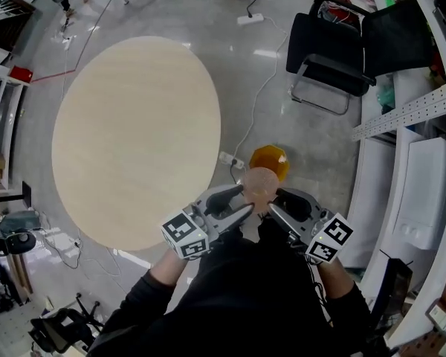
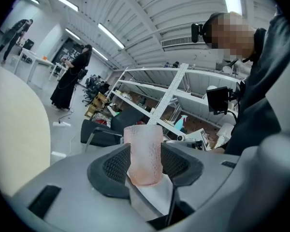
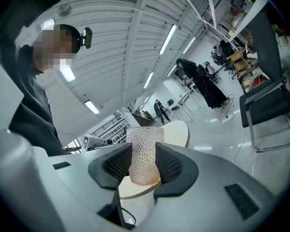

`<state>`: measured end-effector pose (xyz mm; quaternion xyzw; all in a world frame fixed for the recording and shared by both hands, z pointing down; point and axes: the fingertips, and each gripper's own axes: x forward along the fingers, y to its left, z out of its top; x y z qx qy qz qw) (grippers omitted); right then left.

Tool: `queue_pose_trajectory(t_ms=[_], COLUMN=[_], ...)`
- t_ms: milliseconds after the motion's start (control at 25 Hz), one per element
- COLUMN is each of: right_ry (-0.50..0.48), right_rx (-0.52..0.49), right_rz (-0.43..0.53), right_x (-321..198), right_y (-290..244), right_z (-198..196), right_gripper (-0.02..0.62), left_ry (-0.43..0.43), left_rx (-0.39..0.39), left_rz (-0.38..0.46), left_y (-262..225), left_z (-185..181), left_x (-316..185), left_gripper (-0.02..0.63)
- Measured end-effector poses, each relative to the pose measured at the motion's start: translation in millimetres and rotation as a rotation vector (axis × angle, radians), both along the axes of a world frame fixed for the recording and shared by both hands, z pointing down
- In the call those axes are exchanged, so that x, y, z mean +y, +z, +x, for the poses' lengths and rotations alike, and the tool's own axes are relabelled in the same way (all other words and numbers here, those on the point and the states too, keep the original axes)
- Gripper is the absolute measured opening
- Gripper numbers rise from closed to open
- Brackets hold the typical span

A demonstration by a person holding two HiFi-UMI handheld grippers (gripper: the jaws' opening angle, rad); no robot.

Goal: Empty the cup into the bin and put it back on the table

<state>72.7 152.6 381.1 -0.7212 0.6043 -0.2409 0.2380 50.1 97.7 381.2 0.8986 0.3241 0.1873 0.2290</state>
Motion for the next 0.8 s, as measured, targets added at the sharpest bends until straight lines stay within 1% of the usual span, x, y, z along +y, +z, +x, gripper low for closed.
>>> queue_pose_trajectory(t_ms=[240,400,560,720,800], right_ry=[-0.022,-0.035,-0.013,0.004,0.016], right_rx=[-0.101,-0.159,-0.238,-0.262,-0.293], right_rz=[-0.001,-0.028,-0.057,-0.086,-0.100], right_x=[36,48,54,48,43], right_y=[32,64,105,148,172], right_z=[25,34,34,41,41], right_gripper=[0.155,0.155,0.155,0.155,0.155], left_ry=[-0.024,-0.044,-0.043,-0.027,-0.023], left_rx=[-0.070,-0.156,-0.258,-0.307,-0.336], left_rz=[-0.002,-0.031,-0.066,-0.079,-0.095], left_y=[30,64,106,151,175], left_z=[23,31,30,37,37], left_x=[37,49,55,50,45], left_gripper=[0.209,0.209,0.209,0.209,0.209])
